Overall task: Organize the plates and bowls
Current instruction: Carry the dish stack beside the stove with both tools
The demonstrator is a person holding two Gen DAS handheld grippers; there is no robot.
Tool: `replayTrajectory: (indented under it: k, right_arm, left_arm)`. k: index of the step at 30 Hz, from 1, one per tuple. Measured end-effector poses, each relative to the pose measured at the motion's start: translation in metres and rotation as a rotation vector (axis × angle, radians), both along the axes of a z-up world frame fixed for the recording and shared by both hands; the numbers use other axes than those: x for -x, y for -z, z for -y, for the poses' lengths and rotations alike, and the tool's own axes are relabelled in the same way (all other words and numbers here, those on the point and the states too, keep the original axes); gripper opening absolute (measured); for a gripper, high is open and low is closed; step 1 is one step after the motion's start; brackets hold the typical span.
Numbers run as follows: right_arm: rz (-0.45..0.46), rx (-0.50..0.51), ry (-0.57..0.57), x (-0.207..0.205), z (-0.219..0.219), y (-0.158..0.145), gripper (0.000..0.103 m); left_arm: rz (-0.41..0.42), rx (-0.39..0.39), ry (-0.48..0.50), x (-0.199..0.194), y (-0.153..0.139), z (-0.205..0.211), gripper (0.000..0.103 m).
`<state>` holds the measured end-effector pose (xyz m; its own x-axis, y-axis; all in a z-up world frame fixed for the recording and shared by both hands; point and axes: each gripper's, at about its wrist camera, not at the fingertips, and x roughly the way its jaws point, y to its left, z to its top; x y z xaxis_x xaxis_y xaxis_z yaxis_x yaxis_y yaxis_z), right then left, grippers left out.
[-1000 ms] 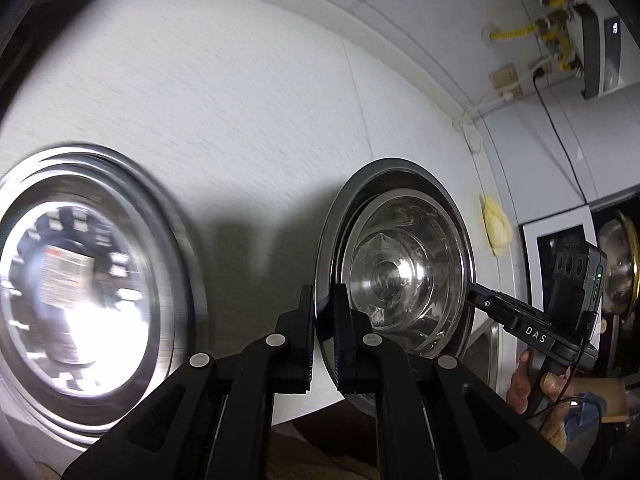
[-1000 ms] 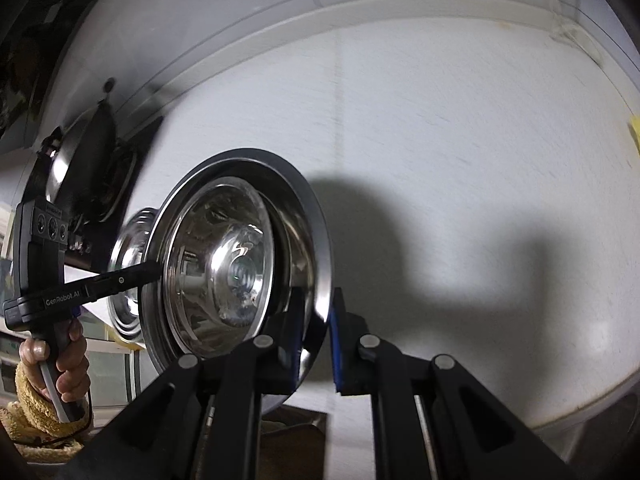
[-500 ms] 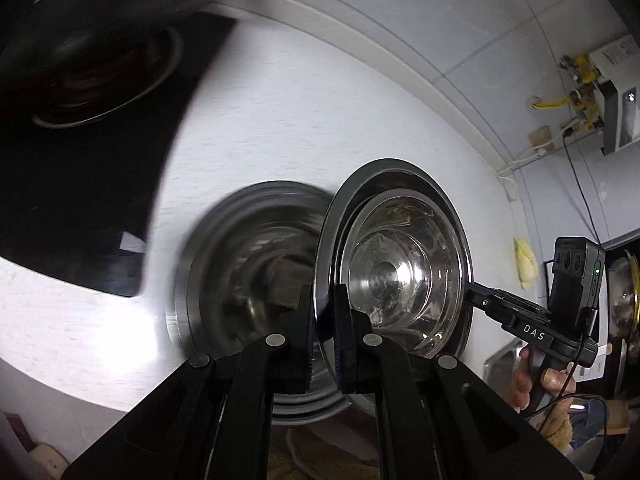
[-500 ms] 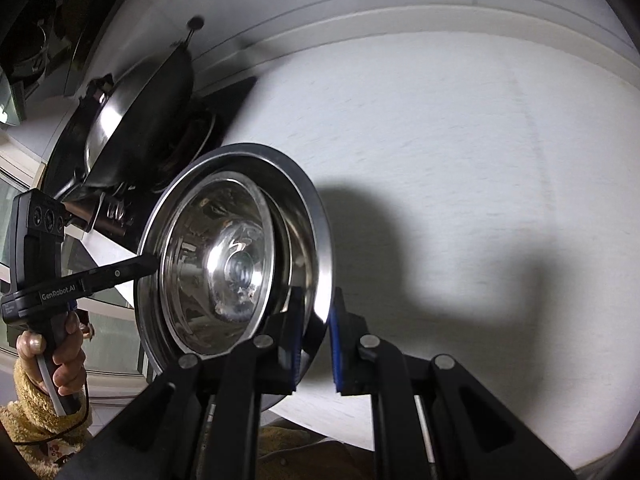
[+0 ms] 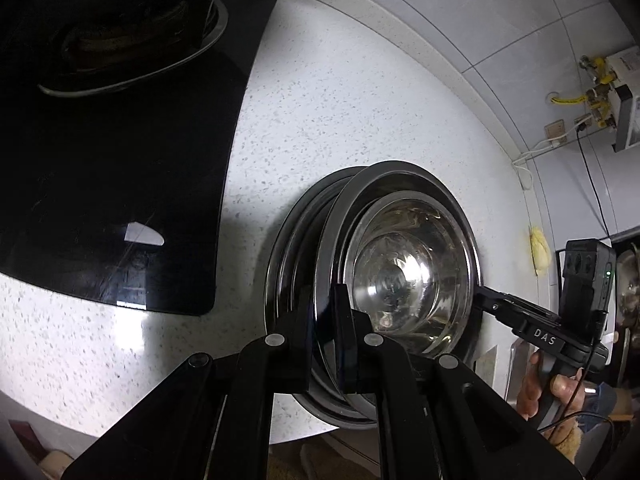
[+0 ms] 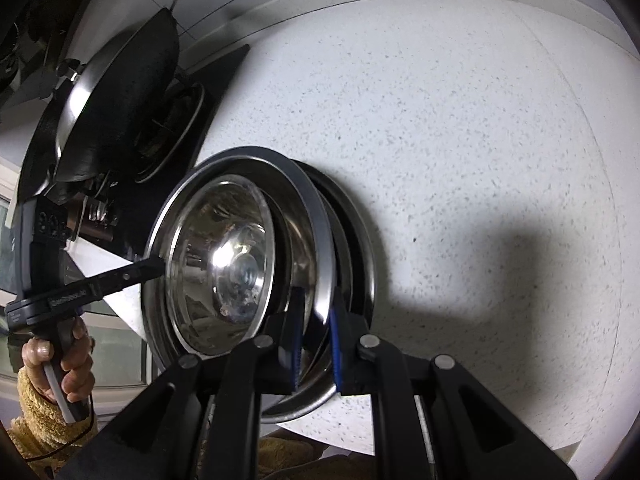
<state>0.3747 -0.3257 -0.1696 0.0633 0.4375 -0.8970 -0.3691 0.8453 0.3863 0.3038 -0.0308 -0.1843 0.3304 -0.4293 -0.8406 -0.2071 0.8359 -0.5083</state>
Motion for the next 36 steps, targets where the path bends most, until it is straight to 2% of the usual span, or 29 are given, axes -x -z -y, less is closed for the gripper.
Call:
replayTrajectory:
  k: [17,26,32,34,36]
  right_arm:
    - [0.03,0.045,0.022,0.005,-0.017,0.0,0.011]
    - [0.039,0.03,0.022,0.009,-0.014,0.0,0.011]
    - [0.07,0.063,-0.001,0.013,-0.019,-0.004,0.014]
    - [0.068,0.06,-0.003,0.013,-0.02,-0.004,0.014]
    - [0.072,0.049,0.0,0.014,-0.017,-0.006,0.014]
  left_arm:
    - [0.018,0.02,0.003,0.005,-0.002,-0.003,0.006]
    - [0.028,-0.003,-0.011,0.006,-0.002,0.0,0.006]
    - [0.039,-0.036,-0.028,0.007,-0.003,0.003,0.006]
    - [0.051,-0.061,-0.038,0.008,-0.004,0.003,0.01]
    - [0.065,-0.089,-0.065,0.011,-0.006,0.0,0.024]
